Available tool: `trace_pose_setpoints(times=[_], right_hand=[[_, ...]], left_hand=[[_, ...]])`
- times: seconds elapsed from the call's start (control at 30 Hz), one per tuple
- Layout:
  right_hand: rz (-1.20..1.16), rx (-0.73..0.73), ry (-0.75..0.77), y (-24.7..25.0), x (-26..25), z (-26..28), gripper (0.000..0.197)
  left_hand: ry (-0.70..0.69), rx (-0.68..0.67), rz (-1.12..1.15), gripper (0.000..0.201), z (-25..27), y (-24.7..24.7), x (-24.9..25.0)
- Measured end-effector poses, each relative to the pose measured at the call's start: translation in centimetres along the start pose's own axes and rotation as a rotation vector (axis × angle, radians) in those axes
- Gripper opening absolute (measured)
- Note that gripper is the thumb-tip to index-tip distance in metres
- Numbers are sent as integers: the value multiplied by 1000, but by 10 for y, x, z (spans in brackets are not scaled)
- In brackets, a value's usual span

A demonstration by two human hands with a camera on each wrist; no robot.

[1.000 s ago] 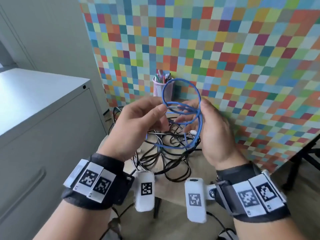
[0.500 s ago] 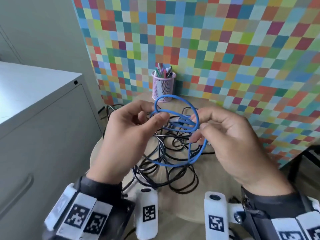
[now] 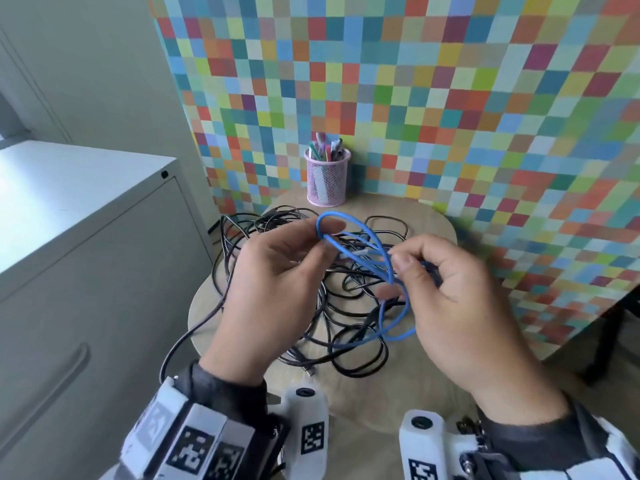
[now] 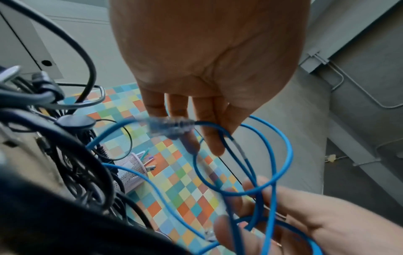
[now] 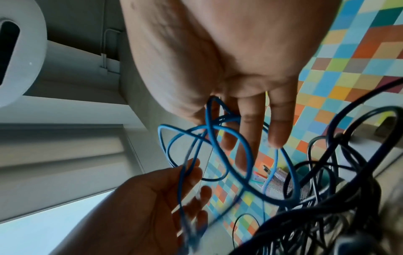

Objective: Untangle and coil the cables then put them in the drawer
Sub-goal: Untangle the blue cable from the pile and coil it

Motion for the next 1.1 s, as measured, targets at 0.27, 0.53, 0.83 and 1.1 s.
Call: trace_pose_setpoints(times=[0.27, 0.53, 0.83, 1.1], right_hand=[[-311, 267, -60, 31, 7, -12, 13], [-437, 93, -45, 13, 10, -15, 28], [-232, 119, 60, 10, -3, -6, 36], [-342, 8, 54, -18, -10, 2, 59]], left_hand=[[105, 123, 179, 31, -9, 23, -17], [148, -1, 299, 48, -10, 21, -27], [-71, -105, -287, 24, 0, 23, 1], [-92, -282, -471, 9, 12, -13, 2]])
Point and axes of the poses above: each hand's wrist, its own z-axis away from the middle knuckle, its own y-axis out of the back of the hand, x = y × z, the point moved 8 cm from there along -z, towards the middle knuckle, and after that the axes turned 15 degrees about -z, right-handed, at the moved point
